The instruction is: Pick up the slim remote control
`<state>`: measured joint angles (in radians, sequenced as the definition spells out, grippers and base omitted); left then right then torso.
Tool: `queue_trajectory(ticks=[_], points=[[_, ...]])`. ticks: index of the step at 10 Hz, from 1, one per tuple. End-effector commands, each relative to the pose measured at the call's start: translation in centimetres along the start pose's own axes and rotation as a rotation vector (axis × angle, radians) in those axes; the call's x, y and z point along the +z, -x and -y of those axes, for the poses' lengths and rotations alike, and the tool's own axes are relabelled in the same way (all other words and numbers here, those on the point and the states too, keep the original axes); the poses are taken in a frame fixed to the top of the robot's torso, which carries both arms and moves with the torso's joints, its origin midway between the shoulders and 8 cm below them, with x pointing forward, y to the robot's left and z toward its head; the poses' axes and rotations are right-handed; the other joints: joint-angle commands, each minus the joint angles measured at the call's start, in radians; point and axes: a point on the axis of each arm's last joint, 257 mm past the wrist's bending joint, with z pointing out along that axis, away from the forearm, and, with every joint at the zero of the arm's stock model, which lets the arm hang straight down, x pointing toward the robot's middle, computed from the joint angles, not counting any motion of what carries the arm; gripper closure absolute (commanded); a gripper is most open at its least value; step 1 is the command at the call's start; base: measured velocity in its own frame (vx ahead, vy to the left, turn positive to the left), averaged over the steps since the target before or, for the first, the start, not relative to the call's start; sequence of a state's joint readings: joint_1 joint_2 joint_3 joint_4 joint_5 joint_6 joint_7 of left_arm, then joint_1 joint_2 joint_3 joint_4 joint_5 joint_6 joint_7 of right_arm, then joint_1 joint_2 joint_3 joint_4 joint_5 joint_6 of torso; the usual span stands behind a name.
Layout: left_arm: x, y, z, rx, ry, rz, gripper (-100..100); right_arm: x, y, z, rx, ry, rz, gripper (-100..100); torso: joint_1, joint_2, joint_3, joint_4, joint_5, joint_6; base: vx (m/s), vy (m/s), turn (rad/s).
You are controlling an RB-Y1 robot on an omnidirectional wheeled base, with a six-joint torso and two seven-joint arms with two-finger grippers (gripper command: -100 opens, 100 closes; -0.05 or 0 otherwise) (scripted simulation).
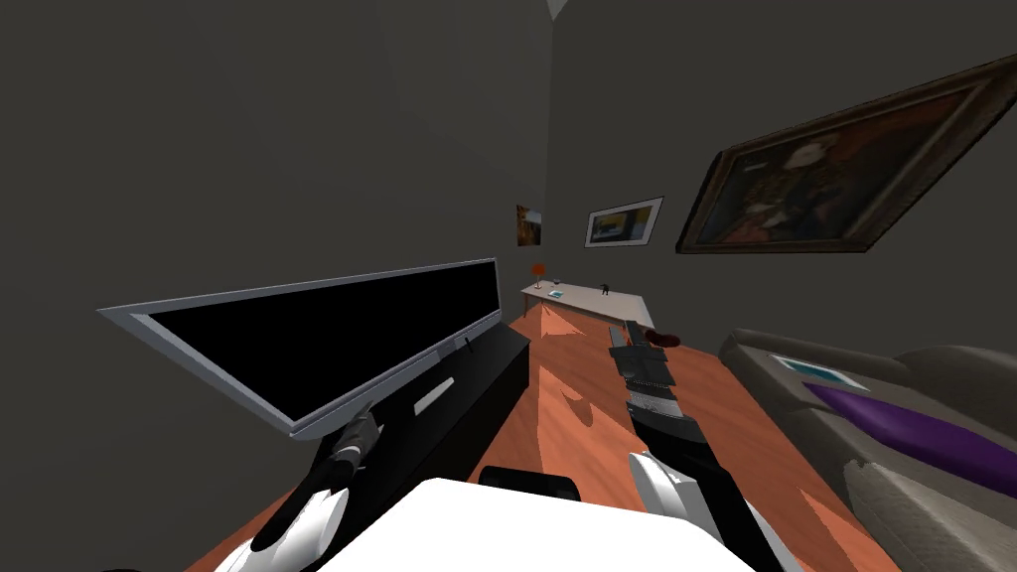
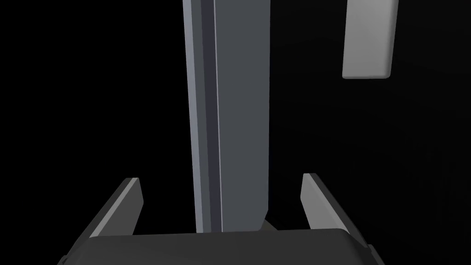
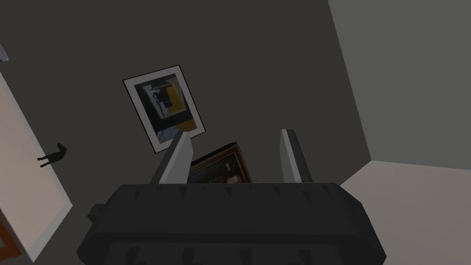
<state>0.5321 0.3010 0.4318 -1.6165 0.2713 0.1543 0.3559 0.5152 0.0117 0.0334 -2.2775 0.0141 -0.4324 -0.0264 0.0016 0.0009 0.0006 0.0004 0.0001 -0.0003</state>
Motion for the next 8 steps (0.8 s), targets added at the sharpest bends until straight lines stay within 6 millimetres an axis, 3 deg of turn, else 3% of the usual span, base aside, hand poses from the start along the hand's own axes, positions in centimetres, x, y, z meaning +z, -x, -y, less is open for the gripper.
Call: queue_trajectory(ticks=[1,2,8], points=[[0.0,1.3,-1.6,-0.021,0.043,0.032,-100,0.0,0.0,0.0,0.0,0.0,0.0,0,0.0,0.0,0.0,0.0,0.0,0.0,0.011,0.004,-0.148],[0.2,3.3,-2.9,-0.059,0.092,0.077,-100,0.0,0.0,0.0,0.0,0.0,0.0,0,0.0,0.0,0.0,0.0,0.0,-0.001,0.018,0.001,-0.293],[-0.3,9.4,-8.5,-0.186,0.268,0.226,-100,0.0,0.0,0.0,0.0,0.0,0.0,0,0.002,0.0,0.0,0.0,0.0,-0.001,0.015,0.018,-0.258]])
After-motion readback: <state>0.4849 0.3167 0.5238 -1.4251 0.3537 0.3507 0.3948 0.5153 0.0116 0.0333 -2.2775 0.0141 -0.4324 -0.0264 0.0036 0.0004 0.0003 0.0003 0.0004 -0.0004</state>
